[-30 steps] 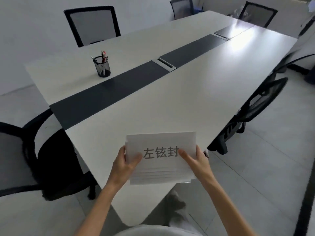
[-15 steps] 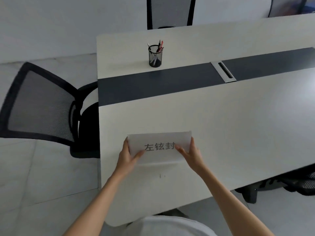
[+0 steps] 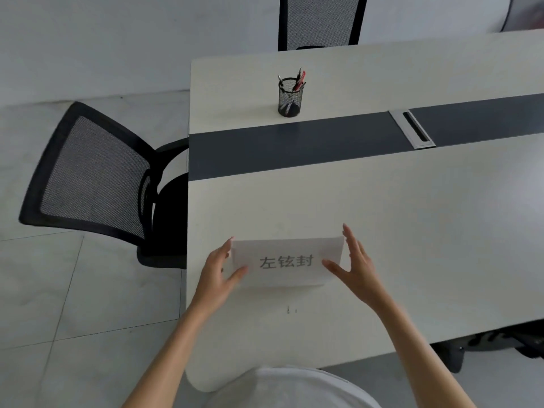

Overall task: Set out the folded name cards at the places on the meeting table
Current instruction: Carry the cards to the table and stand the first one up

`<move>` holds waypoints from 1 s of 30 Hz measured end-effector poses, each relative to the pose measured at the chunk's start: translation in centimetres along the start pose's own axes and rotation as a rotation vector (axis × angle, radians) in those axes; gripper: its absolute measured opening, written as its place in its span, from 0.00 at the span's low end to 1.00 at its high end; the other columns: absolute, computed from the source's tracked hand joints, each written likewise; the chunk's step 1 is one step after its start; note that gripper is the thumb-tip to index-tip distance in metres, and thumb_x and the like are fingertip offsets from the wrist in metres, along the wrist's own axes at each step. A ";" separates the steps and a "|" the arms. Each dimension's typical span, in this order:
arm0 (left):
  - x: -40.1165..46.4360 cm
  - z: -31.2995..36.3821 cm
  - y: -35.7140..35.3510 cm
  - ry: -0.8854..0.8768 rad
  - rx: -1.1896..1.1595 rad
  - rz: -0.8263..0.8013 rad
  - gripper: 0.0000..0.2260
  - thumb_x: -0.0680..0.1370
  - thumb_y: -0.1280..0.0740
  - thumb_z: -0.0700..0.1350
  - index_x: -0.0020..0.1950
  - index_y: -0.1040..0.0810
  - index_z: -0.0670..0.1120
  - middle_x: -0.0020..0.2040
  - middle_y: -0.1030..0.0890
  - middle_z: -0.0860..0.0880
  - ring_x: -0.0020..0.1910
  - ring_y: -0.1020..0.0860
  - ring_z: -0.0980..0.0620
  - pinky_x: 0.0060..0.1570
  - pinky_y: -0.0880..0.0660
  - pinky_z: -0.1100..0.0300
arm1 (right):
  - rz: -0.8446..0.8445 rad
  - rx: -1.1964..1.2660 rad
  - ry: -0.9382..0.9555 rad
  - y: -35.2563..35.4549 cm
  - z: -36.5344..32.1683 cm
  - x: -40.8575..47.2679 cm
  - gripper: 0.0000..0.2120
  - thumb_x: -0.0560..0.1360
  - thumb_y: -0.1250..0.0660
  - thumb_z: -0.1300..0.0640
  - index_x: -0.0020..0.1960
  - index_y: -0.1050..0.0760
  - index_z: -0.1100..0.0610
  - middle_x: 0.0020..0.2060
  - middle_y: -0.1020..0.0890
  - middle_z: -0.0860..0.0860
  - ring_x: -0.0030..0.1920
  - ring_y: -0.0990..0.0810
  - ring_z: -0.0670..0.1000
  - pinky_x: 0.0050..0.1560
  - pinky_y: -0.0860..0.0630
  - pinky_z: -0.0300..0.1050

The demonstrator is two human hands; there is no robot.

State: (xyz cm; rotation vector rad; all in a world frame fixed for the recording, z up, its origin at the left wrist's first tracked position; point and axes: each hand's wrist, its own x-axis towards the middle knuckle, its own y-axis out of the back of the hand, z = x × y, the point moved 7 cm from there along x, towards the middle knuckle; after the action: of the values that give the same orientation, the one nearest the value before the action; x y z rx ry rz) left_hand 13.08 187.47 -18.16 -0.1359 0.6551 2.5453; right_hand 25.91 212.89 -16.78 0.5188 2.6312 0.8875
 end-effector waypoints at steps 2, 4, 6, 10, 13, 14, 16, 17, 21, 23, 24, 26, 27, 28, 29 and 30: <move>-0.1 1.2 0.7 -0.089 0.001 0.018 0.26 0.73 0.32 0.44 0.68 0.37 0.57 0.63 0.30 0.56 0.62 0.31 0.61 0.61 0.33 0.61 | 0.029 0.045 0.065 0.7 -0.7 0.0 0.37 0.70 0.32 0.50 0.73 0.48 0.49 0.72 0.36 0.51 0.71 0.36 0.52 0.71 0.37 0.52; 0.3 2.3 1.3 -0.155 -0.010 0.005 0.22 0.73 0.33 0.43 0.62 0.32 0.62 0.62 0.29 0.65 0.61 0.31 0.69 0.62 0.34 0.66 | 0.006 0.110 0.075 0.8 -0.9 0.3 0.35 0.69 0.30 0.52 0.70 0.44 0.44 0.68 0.30 0.49 0.67 0.31 0.51 0.69 0.34 0.51; 1.0 2.6 1.8 -0.165 -0.024 -0.003 0.18 0.74 0.33 0.44 0.54 0.27 0.66 0.55 0.24 0.71 0.60 0.30 0.72 0.62 0.34 0.71 | -0.032 0.155 0.052 0.5 -0.9 0.6 0.29 0.69 0.30 0.53 0.65 0.39 0.37 0.64 0.28 0.45 0.65 0.29 0.51 0.68 0.33 0.52; 1.8 3.9 2.3 -0.189 -0.040 -0.026 0.11 0.73 0.33 0.45 0.50 0.22 0.61 0.51 0.22 0.73 0.58 0.26 0.68 0.62 0.33 0.72 | 0.004 0.182 0.040 1.4 -1.2 1.1 0.19 0.70 0.30 0.56 0.59 0.29 0.46 0.58 0.23 0.43 0.62 0.26 0.51 0.66 0.31 0.56; 2.2 6.6 3.2 -0.251 -0.078 -0.029 0.09 0.73 0.33 0.45 0.51 0.22 0.56 0.51 0.21 0.70 0.58 0.25 0.64 0.61 0.31 0.69 | 0.045 0.208 0.077 3.0 -2.6 0.8 0.18 0.69 0.30 0.58 0.56 0.28 0.45 0.57 0.23 0.39 0.61 0.25 0.46 0.66 0.31 0.51; 2.5 7.9 3.5 -0.272 -0.102 -0.031 0.09 0.73 0.33 0.47 0.51 0.22 0.57 0.52 0.20 0.69 0.59 0.24 0.63 0.61 0.31 0.69 | 0.061 0.217 0.098 3.8 -3.2 0.8 0.18 0.69 0.30 0.58 0.55 0.29 0.43 0.56 0.24 0.37 0.61 0.25 0.44 0.66 0.31 0.48; 3.5 10.6 4.0 -0.312 -0.170 -0.046 0.09 0.72 0.33 0.50 0.52 0.21 0.55 0.51 0.19 0.66 0.58 0.24 0.61 0.59 0.29 0.68 | 0.084 0.252 0.134 5.5 -4.5 0.8 0.19 0.69 0.30 0.58 0.54 0.29 0.39 0.55 0.24 0.31 0.60 0.25 0.42 0.63 0.30 0.42; 4.2 11.9 4.0 -0.334 -0.197 -0.050 0.09 0.73 0.34 0.49 0.53 0.21 0.53 0.51 0.19 0.66 0.58 0.23 0.62 0.58 0.29 0.69 | 0.097 0.275 0.143 6.3 -5.0 1.0 0.19 0.69 0.30 0.58 0.53 0.29 0.38 0.53 0.23 0.29 0.59 0.24 0.41 0.62 0.30 0.39; 8.6 16.5 3.2 -0.398 -0.225 -0.019 0.10 0.77 0.38 0.44 0.56 0.23 0.51 0.48 0.19 0.66 0.53 0.24 0.68 0.53 0.29 0.73 | 0.197 0.331 0.140 9.2 -5.9 2.7 0.20 0.66 0.27 0.62 0.48 0.26 0.39 0.46 0.17 0.36 0.51 0.20 0.39 0.54 0.26 0.32; 11.4 18.4 2.1 -0.402 -0.207 -0.012 0.11 0.77 0.39 0.44 0.57 0.25 0.56 0.52 0.20 0.60 0.53 0.23 0.64 0.54 0.29 0.68 | 0.261 0.337 0.132 10.7 -5.9 4.2 0.20 0.65 0.27 0.65 0.49 0.26 0.44 0.45 0.18 0.42 0.46 0.19 0.36 0.52 0.25 0.30; 13.0 19.0 1.5 -0.394 -0.194 -0.005 0.11 0.78 0.39 0.45 0.57 0.26 0.57 0.53 0.20 0.57 0.53 0.23 0.60 0.53 0.28 0.64 | 0.285 0.351 0.130 11.4 -5.8 5.0 0.19 0.65 0.27 0.65 0.49 0.25 0.46 0.45 0.18 0.46 0.45 0.19 0.35 0.51 0.25 0.30; 16.3 19.9 0.1 -0.375 -0.172 0.026 0.12 0.78 0.39 0.45 0.60 0.25 0.55 0.55 0.21 0.52 0.52 0.23 0.54 0.50 0.27 0.59 | 0.322 0.353 0.111 12.4 -5.2 7.1 0.16 0.65 0.27 0.64 0.47 0.25 0.48 0.44 0.17 0.48 0.45 0.18 0.38 0.51 0.23 0.34; 18.0 20.1 -0.6 -0.351 -0.180 0.044 0.13 0.77 0.39 0.45 0.61 0.25 0.53 0.55 0.21 0.52 0.52 0.23 0.54 0.53 0.27 0.57 | 0.340 0.339 0.101 12.7 -4.7 8.3 0.16 0.66 0.27 0.63 0.46 0.25 0.46 0.43 0.17 0.47 0.46 0.18 0.42 0.51 0.22 0.38; 19.5 19.9 -1.5 -0.306 -0.202 0.062 0.13 0.77 0.38 0.45 0.61 0.25 0.51 0.55 0.21 0.52 0.53 0.23 0.54 0.56 0.26 0.55 | 0.353 0.321 0.085 12.6 -3.9 9.7 0.15 0.66 0.27 0.61 0.45 0.25 0.45 0.43 0.17 0.46 0.47 0.17 0.46 0.51 0.22 0.42; 20.9 19.5 -2.4 -0.252 -0.219 0.077 0.14 0.77 0.38 0.45 0.62 0.25 0.49 0.56 0.22 0.52 0.55 0.23 0.54 0.59 0.27 0.55 | 0.363 0.307 0.060 12.3 -2.9 11.0 0.13 0.67 0.27 0.59 0.45 0.25 0.45 0.42 0.16 0.47 0.47 0.17 0.50 0.50 0.21 0.46; 22.2 18.8 -3.4 -0.198 -0.218 0.081 0.15 0.77 0.38 0.44 0.64 0.27 0.48 0.57 0.22 0.51 0.58 0.24 0.53 0.61 0.28 0.56 | 0.372 0.298 0.029 11.9 -1.9 12.4 0.11 0.67 0.27 0.58 0.47 0.24 0.48 0.42 0.16 0.49 0.46 0.17 0.53 0.49 0.20 0.50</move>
State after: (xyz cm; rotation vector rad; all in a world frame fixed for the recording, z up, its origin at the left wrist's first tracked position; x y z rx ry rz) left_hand -4.01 208.92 -7.90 0.0692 0.3128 2.6582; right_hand 17.01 226.05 -10.09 1.1056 2.7556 0.5988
